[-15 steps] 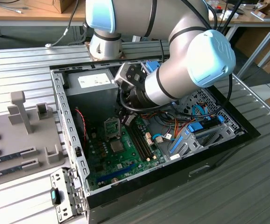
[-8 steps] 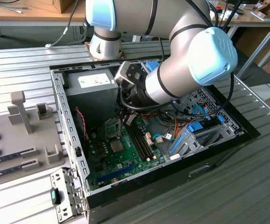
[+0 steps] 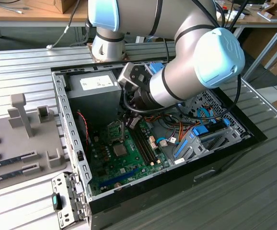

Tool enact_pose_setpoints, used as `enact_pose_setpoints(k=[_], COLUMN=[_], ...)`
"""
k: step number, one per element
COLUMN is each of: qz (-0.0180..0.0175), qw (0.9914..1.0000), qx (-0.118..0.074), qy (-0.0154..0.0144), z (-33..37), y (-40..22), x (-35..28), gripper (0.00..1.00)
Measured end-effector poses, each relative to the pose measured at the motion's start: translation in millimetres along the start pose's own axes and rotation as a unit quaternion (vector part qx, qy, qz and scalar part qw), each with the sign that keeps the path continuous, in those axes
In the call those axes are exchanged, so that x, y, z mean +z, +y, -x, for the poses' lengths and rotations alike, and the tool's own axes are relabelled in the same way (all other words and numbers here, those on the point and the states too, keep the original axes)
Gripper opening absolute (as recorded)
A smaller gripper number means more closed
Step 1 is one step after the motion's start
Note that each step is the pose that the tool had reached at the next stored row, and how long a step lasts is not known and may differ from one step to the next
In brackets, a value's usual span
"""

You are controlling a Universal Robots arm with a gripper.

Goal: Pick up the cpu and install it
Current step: 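Close the cpu cover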

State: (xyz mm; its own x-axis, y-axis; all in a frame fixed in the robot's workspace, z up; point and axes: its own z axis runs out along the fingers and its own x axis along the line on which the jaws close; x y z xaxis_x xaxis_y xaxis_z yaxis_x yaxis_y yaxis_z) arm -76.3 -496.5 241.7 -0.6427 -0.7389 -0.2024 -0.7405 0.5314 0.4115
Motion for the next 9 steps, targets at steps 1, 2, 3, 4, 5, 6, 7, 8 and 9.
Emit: enact_pose_setpoints(k=[1,2,3,4,5,6,7,8,9], qz=[0.0,0.0,0.0,0.0,0.0,0.0,0.0,0.0,0.0], qw=[1.0,1.0,1.0,1.0,1.0,1.0,1.0,1.0,1.0], qx=[0.0,0.0,0.0,0.0,0.0,0.0,0.0,0.0,0.0], qy=[-0.0001,-0.0002,-0.0002,-0.0002,-0.0001,-0.0001,-0.0002,-0.0001,-0.0001], z=[-1.6,-3.2,-4.0,-4.7,-5.4,-5.9,-6.3,-7.0,-7.5], y=[-1.1,-2.3,-2.9,-3.3,-3.8,-4.2,-4.5,-5.0,-5.4], x=[-0.9,-1.7,-2.2,-2.5,-3.0,-3.2,-3.5,-3.9,-4.2], gripper=[0.11,0.11,0.11,0.11,0.11,0.11,0.11,0.11,0.11])
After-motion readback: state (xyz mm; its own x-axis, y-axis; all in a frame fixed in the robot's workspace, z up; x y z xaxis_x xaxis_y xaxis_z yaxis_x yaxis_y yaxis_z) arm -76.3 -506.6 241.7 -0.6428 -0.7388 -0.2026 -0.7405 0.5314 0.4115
